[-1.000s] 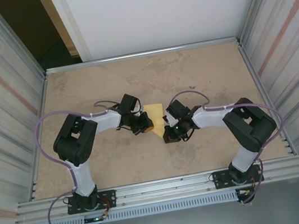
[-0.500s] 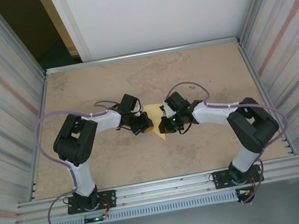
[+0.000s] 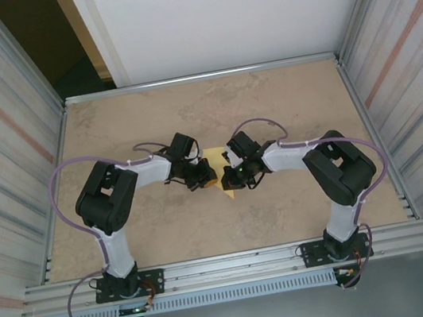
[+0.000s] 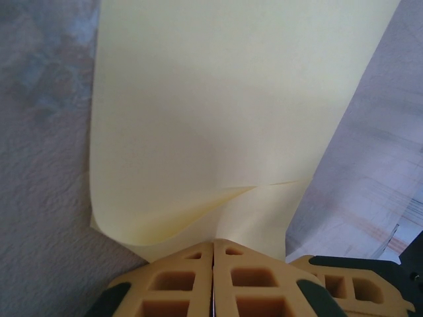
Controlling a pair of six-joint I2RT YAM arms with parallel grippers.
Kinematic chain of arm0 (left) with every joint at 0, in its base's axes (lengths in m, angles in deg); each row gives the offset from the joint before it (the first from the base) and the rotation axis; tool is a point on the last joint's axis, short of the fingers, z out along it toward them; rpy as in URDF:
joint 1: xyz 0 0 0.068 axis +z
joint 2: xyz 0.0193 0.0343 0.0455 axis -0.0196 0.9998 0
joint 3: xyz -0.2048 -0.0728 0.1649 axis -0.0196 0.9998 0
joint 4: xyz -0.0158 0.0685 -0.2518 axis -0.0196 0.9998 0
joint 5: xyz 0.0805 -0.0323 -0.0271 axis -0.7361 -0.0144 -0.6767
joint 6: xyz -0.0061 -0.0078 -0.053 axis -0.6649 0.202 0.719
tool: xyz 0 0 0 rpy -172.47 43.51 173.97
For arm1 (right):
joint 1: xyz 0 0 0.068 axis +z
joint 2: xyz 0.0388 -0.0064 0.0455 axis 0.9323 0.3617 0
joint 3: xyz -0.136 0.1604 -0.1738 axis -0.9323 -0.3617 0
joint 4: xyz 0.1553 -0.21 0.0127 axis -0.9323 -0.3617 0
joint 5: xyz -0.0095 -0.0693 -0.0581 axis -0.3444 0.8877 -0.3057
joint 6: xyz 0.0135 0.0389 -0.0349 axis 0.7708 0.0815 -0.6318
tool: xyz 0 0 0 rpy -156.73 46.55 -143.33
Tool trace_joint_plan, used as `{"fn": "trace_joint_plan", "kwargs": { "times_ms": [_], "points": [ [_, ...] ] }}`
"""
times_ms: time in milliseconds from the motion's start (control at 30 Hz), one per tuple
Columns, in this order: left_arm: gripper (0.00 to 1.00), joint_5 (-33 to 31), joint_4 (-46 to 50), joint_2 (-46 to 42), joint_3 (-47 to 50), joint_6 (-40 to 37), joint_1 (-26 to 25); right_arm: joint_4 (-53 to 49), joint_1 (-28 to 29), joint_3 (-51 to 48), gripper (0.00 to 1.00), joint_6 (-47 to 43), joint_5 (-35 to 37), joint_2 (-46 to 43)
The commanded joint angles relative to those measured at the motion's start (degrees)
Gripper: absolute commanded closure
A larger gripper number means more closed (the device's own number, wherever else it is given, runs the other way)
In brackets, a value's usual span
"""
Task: Fold a paper plane with a square sheet of paper (pick it up from the middle)
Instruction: Third fold the triangle at the center of the table.
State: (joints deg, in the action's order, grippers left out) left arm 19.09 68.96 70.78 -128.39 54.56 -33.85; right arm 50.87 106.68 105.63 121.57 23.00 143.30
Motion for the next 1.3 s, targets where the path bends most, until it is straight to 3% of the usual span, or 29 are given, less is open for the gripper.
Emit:
{"fn": "trace_joint_plan", "kwargs": {
  "times_ms": [0, 367, 633, 900, 1267],
  "points": [
    [0.9, -3.1, 4.3, 3.1, 0.1, -1.2, 0.2, -0.5, 0.5, -0.9, 0.96, 0.1, -1.4, 1.2],
    [0.91, -4.4, 5.0, 4.3, 0.8, -1.1, 0.4, -3.3, 0.5, -4.0, 0.96, -1.8, -1.4, 0.8],
    [0.91, -4.5, 5.0, 4.5, 1.1, -1.3, 0.5, -3.7, 0.6, -9.0, 0.95, -2.1, -6.4, -3.6],
    [0.91, -4.2, 4.7, 4.3, 1.0, -1.3, 0.5, -0.9, -0.7, -6.7, 0.94, -0.5, -2.6, -10.9],
    [0.91, -3.8, 4.5, 3.9, 1.2, -1.2, 0.5, 1.3, -0.5, 1.5, 0.96, 0.3, 0.8, -0.6]
  ]
}}
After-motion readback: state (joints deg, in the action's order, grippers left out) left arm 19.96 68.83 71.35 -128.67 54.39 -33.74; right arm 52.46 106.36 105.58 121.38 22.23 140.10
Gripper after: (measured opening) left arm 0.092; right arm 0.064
